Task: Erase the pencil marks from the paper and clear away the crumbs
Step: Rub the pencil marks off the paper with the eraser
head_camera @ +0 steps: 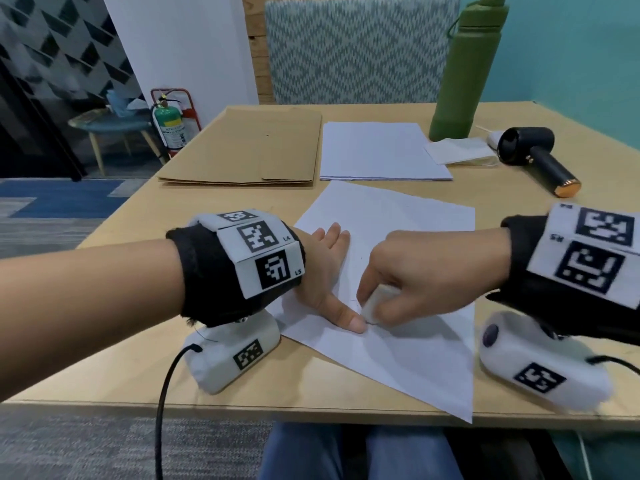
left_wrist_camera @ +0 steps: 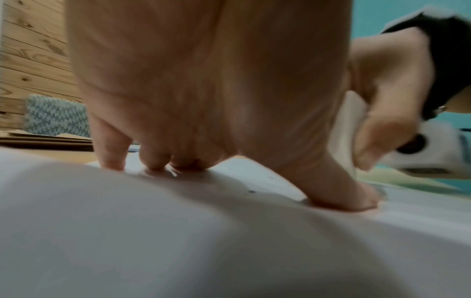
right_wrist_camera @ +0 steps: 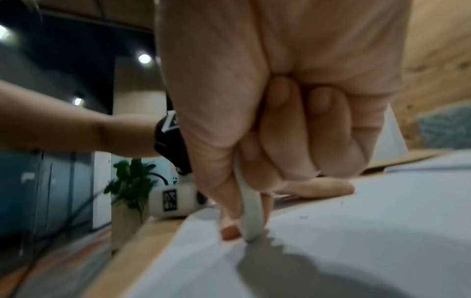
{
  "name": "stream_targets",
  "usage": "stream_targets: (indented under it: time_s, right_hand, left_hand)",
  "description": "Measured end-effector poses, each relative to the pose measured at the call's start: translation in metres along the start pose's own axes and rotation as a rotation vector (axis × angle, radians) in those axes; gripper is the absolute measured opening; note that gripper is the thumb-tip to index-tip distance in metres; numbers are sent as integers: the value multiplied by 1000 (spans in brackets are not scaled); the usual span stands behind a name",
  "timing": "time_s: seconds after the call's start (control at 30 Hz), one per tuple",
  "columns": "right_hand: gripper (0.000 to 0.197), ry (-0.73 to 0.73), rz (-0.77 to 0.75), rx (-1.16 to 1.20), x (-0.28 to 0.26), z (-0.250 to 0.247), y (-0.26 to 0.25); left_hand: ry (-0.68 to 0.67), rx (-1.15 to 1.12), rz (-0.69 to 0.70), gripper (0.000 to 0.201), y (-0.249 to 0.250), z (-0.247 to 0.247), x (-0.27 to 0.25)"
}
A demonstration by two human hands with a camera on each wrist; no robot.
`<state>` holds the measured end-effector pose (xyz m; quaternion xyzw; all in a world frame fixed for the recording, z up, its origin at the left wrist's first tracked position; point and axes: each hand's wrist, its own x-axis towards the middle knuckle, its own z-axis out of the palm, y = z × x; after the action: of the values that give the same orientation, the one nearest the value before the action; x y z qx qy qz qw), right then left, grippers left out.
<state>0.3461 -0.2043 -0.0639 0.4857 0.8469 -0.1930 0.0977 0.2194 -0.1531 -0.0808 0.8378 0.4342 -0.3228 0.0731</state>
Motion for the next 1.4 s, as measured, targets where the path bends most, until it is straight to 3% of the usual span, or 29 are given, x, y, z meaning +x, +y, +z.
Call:
stream_targets:
  time_s: [0.07,0.13,0.2,0.37,0.47,0.57,0.63,0.73,0.9,1.07,1.23,1.4]
  right_hand:
    - [18,30,32,-43,3,-5,5]
    - [28,143,110,-111,14,-11,19]
    - [26,230,153,-110,17,-11,25]
    - [12,47,11,-12,8,-1,-3]
    - [12,162,66,-91,23,-11,12]
    - [27,259,132,-99,31,-14,20]
    - [29,159,67,-77,27,-9,11]
    - [14,29,8,-14,18,-4,-1]
    - [17,247,127,-65,36,-13,17]
    - [21,62,5,-33,17,-1,-2]
    - [23,202,98,-70,26,-9,18]
    - [34,172,149,-12,23,-9,23]
  left_hand:
    - [5,7,0,124,0,0,0]
    - [21,17,2,123,1,-1,0]
    - [25,20,4,123,2,0,-1]
    - [3,16,45,118,-3,2,6]
    - [27,22,34,124,-4,1,7]
    - [50,22,23,125,-3,3,6]
    - [52,1,65,125,-7,6,12]
    - [38,14,124,126,-10,10,21]
    - [66,14,48,126,-4,4,8]
    - [43,45,114,112,-9,9,17]
    - [70,34,58,122,-2,4,4]
    - [16,-40,103,120,-13,1,-7]
